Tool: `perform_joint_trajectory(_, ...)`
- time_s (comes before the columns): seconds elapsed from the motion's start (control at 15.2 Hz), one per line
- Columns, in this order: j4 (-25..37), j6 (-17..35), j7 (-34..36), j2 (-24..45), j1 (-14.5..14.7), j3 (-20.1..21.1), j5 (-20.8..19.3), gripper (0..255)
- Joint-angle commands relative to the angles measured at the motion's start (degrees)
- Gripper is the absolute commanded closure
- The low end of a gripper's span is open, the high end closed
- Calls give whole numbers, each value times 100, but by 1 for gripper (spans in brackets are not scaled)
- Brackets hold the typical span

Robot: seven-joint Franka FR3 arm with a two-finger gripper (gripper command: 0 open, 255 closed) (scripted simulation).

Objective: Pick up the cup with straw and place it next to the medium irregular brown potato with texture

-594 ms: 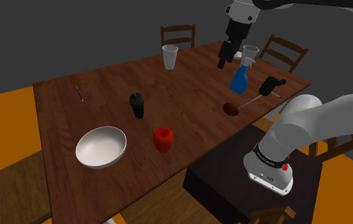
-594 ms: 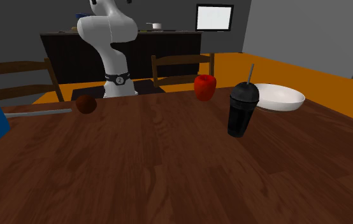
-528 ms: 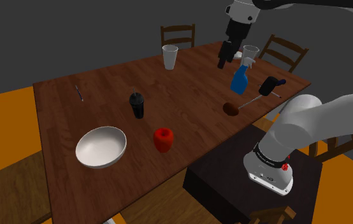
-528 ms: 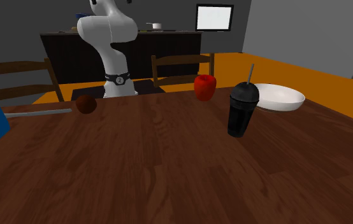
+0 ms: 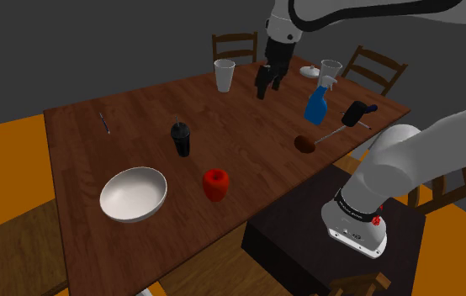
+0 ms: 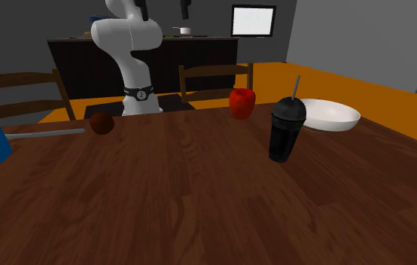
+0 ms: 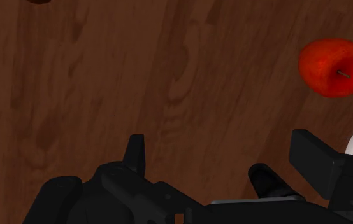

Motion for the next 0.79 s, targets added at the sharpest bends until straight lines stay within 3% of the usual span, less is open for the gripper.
perform_joint_trajectory(0.0,151,250,203,386,40,168,26,0)
perform_joint_trajectory(0.73,1529,1144,1449,2666,204,962,-350,0)
